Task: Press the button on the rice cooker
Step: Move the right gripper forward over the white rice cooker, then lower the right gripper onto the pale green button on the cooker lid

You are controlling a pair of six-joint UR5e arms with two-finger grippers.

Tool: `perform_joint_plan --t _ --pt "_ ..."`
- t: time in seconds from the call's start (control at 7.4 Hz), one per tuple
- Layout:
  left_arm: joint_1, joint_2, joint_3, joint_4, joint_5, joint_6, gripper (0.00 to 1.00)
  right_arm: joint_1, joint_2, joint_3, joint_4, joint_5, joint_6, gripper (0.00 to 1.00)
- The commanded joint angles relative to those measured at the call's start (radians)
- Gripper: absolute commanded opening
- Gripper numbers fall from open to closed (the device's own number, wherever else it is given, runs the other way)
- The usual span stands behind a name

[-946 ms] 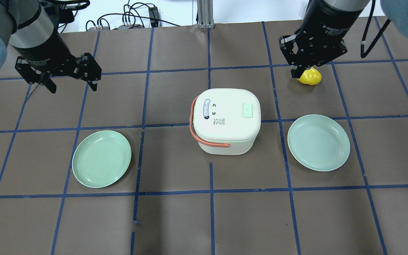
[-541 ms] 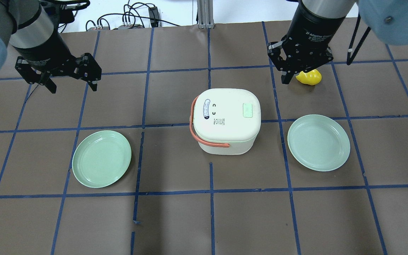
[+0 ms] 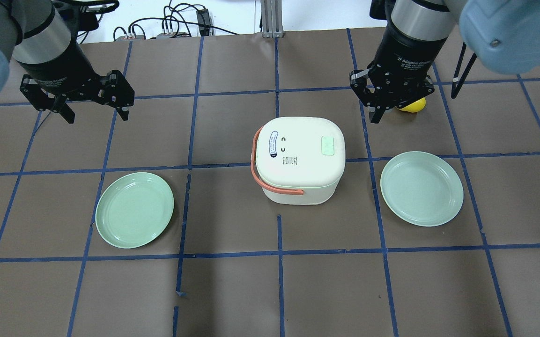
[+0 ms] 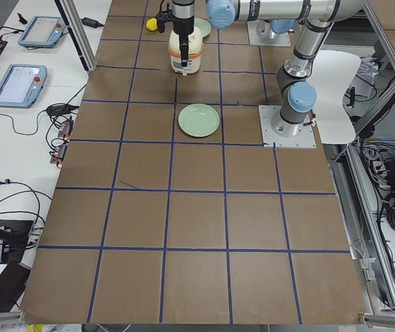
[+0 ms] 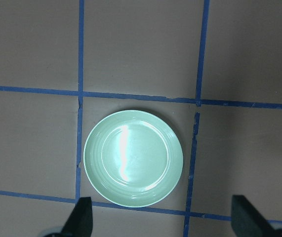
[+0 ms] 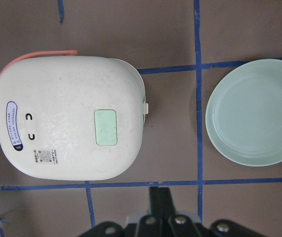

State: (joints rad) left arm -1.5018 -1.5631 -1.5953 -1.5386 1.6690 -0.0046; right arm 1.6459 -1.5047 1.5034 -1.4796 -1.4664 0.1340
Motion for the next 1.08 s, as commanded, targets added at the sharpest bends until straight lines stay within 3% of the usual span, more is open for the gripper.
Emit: perform_joint_plan --t 0.0,0.41,0.95 --pt "0.0 0.0 0.0 0.0 0.0 0.0 1.0 0.0 0.014 0.006 -0.005 0.003 -0.01 0.04" --pt "0.0 0.0 0.0 0.0 0.0 0.0 1.0 0.061 0.044 0.099 -0.187 0.003 0.05 0.02" --pt "0.0 0.0 0.0 0.0 0.0 0.0 1.0 0.124 0.099 0.12 -0.282 0.005 0.176 0.01"
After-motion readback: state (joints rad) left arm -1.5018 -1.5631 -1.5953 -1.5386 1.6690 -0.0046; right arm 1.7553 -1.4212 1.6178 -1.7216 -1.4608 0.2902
